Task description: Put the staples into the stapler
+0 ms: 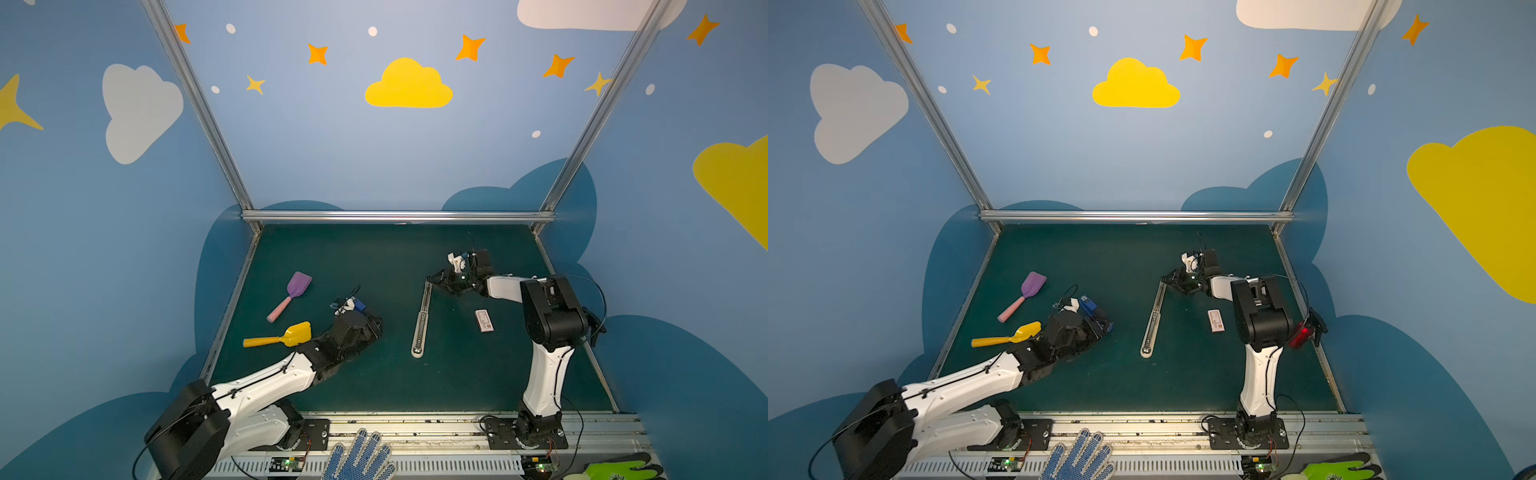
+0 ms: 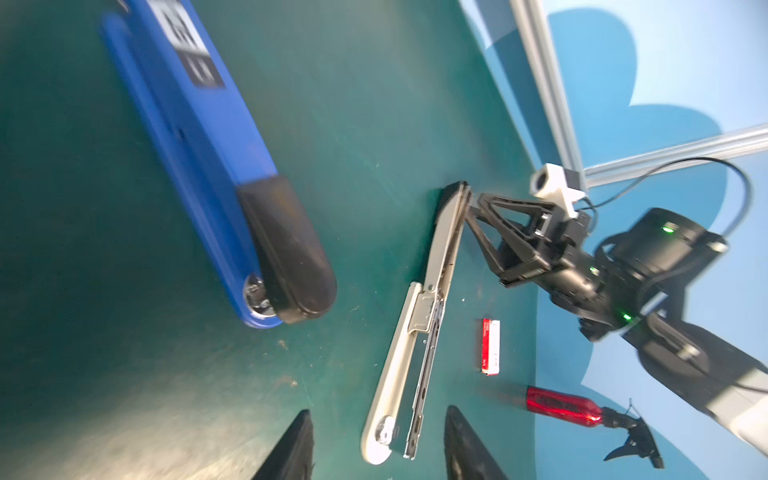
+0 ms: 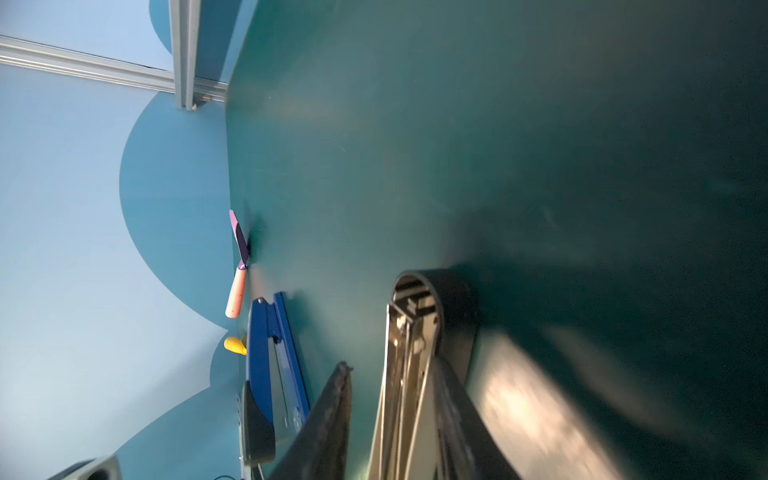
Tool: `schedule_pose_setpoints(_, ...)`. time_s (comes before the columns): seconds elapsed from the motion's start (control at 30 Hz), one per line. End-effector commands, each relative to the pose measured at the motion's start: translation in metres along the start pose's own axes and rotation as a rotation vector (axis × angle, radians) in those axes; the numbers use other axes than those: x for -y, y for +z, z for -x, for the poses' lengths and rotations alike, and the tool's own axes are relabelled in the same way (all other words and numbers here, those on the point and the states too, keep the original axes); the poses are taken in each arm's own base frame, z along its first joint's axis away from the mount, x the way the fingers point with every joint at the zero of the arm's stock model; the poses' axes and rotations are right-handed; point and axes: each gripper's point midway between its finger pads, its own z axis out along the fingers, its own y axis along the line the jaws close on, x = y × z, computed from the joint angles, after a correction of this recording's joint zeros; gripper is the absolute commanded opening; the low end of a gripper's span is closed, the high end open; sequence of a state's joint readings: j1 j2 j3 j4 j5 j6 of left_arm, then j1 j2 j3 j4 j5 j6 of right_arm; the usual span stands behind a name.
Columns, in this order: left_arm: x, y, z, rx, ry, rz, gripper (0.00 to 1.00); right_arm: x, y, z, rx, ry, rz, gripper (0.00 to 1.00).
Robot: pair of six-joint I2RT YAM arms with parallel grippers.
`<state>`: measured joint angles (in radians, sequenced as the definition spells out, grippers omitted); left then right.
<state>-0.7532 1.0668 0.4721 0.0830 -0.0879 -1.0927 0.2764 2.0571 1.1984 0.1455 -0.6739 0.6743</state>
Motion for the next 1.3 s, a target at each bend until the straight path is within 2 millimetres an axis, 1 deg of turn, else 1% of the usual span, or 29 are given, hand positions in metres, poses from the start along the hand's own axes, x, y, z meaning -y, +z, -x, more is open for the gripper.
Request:
schedule_pose_setpoints(0.0,-0.034,-0.012,0.004,0.039,0.008,0.104,0.54,-0.003,0.012,-0.001,-0.033,0.004,0.009,0.34)
schedule_pose_setpoints(0.1,-0.046,-0.02,0.007,0.058,-0.022,0.115,0.55,-0.008,0.019,0.005,-0.04,-0.004,0.024,0.34)
schedule_pose_setpoints(0.2,-0.053,-0.027,0.01,0.079,-0.044,0.115,0.56,-0.011,0.027,0.005,-0.062,-0.014,0.028,0.34)
schedule_pose_setpoints(0.3,-0.057,-0.031,0.012,0.094,-0.056,0.118,0.58,-0.014,0.028,0.007,-0.07,-0.022,0.015,0.34)
schedule_pose_setpoints(0.4,-0.059,-0.033,0.015,0.101,-0.059,0.127,0.6,-0.022,0.015,0.009,-0.047,-0.053,-0.003,0.34)
schedule_pose_setpoints(0.5,-0.06,-0.035,0.017,0.084,-0.051,0.154,0.63,-0.039,-0.007,0.005,-0.028,-0.144,-0.065,0.34)
schedule_pose_setpoints(0.57,-0.061,-0.037,0.021,0.075,-0.045,0.182,0.64,-0.053,-0.023,-0.004,-0.033,-0.233,-0.114,0.35)
schedule_pose_setpoints(0.63,-0.066,-0.039,0.026,0.072,-0.052,0.22,0.66,-0.069,-0.033,-0.014,-0.05,-0.314,-0.143,0.36)
schedule_pose_setpoints(0.7,-0.073,-0.04,0.031,0.07,-0.075,0.251,0.68,-0.088,-0.039,-0.029,-0.092,-0.411,-0.132,0.37)
schedule_pose_setpoints(0.77,-0.079,-0.04,0.036,0.07,-0.1,0.261,0.68,-0.1,-0.04,-0.043,-0.15,-0.471,-0.157,0.39)
schedule_pose_setpoints(0.83,-0.085,-0.041,0.041,0.079,-0.126,0.269,0.69,-0.106,-0.037,-0.059,-0.226,-0.494,-0.177,0.41)
schedule_pose_setpoints(0.93,-0.099,-0.044,0.046,0.087,-0.169,0.318,0.69,-0.109,-0.023,-0.079,-0.321,-0.496,-0.196,0.43)
schedule_pose_setpoints(1.07,-0.112,-0.046,0.045,0.074,-0.213,0.357,0.69,-0.108,0.009,-0.111,-0.413,-0.539,-0.213,0.43)
schedule_pose_setpoints(1.2,-0.118,-0.05,0.044,0.068,-0.226,0.376,0.69,-0.111,0.036,-0.138,-0.482,-0.565,-0.202,0.42)
schedule_pose_setpoints(1.27,-0.121,-0.053,0.044,0.073,-0.235,0.38,0.7,-0.109,0.047,-0.15,-0.511,-0.578,-0.215,0.41)
